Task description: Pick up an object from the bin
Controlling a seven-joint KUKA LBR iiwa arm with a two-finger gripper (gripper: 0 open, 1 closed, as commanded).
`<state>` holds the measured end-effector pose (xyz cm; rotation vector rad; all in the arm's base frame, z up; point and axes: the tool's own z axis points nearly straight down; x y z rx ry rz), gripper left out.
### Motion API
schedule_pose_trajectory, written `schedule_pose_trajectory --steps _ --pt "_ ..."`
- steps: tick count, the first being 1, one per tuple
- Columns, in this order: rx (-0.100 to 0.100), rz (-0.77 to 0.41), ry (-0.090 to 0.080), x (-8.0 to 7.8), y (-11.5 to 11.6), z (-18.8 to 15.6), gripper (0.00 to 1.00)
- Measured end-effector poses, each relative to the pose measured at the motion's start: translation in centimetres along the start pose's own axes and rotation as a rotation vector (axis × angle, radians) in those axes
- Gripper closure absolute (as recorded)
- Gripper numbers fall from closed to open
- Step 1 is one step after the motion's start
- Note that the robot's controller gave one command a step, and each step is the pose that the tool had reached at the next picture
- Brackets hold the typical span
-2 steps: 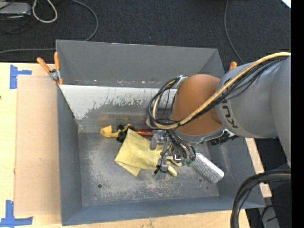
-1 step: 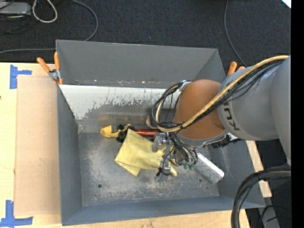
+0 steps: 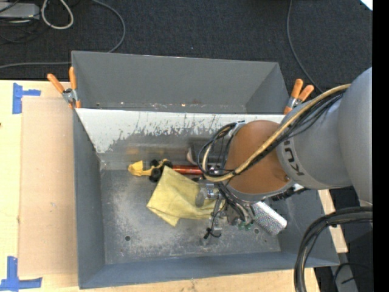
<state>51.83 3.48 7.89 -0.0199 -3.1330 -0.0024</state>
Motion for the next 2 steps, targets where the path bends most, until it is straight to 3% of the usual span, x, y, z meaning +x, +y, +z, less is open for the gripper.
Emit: schedule_pose_trajectory --steps 1,2 --pt "-0.003 0.077 -0.014 -1.74 -0.19 0.66 1.0" --pt "-0.003 0.077 -0.014 -1.74 -0.19 0.66 1.0"
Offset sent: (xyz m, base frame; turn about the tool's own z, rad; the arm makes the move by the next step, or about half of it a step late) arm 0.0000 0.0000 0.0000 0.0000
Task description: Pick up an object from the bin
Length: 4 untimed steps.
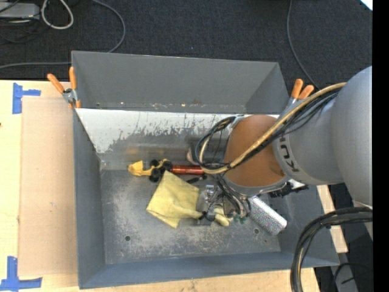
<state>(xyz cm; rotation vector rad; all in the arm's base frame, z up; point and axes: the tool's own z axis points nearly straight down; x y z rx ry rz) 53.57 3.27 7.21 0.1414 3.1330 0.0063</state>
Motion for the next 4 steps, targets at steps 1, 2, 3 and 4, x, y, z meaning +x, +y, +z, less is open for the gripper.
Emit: schedule_pose_trajectory --steps 1,2,3,4 --pt "-0.002 0.011 -0.001 0.1 -0.7 0.1 1.0" --pt "-0.001 0.012 0.001 0.3 -0.8 -0.3 1.0" --pt "-0.001 -0.382 0.001 -4.4 -0.7 -2.1 1.0" --pt "-0.001 -0.207 0.009 -1.5 -1.2 -14.5 1.0"
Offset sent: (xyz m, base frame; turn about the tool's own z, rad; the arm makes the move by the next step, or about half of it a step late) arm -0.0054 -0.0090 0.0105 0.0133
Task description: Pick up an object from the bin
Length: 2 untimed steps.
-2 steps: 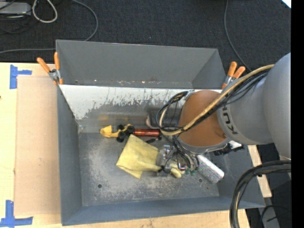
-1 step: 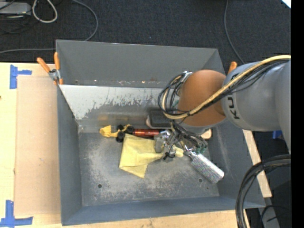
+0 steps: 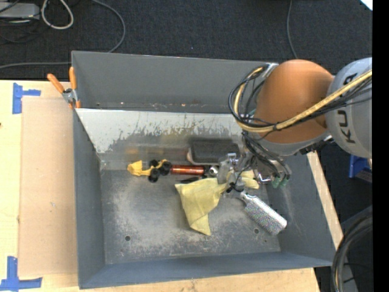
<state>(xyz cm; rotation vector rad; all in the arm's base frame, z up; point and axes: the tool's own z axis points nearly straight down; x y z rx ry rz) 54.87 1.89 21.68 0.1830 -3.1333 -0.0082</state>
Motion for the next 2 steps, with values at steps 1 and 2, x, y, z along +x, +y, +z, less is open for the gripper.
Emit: schedule_pose_trajectory --steps 1,2 --pt "0.003 -0.006 -0.023 -0.8 -0.2 0.3 1.0" --pt "-0.001 -0.087 0.008 -0.5 -0.4 2.1 1.0"
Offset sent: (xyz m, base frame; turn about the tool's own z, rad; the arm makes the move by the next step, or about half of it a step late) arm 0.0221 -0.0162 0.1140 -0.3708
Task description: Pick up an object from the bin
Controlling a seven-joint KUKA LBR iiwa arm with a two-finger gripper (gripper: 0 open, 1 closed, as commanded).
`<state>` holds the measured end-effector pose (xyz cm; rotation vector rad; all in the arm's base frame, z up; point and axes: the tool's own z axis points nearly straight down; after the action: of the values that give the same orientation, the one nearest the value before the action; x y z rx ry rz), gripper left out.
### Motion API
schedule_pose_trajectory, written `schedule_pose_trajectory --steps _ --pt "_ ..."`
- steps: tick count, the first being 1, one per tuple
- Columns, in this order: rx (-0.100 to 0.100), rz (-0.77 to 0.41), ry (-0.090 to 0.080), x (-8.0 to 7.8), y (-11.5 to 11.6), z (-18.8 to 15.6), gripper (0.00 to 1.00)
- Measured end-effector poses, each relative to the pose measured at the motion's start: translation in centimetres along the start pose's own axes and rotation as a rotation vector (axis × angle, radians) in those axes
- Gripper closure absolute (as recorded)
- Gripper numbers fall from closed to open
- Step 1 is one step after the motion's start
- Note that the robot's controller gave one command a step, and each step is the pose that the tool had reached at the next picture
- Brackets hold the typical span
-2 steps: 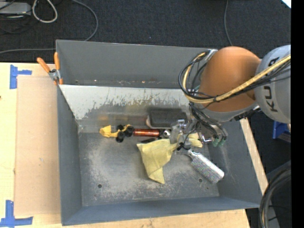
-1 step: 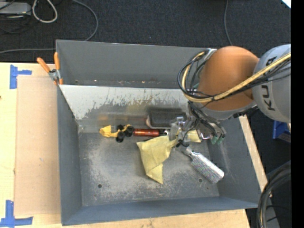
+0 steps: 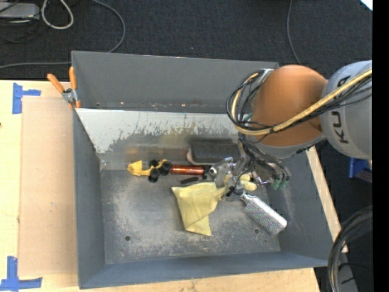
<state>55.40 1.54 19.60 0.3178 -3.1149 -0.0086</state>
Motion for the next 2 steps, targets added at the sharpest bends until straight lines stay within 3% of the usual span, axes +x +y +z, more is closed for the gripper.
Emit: schedule_pose_trajectory --steps 1,2 --pt "0.003 -0.093 -0.011 -4.4 1.5 1.5 1.0" --pt "0.002 -0.034 -0.008 -1.1 -0.5 -1.0 1.0"
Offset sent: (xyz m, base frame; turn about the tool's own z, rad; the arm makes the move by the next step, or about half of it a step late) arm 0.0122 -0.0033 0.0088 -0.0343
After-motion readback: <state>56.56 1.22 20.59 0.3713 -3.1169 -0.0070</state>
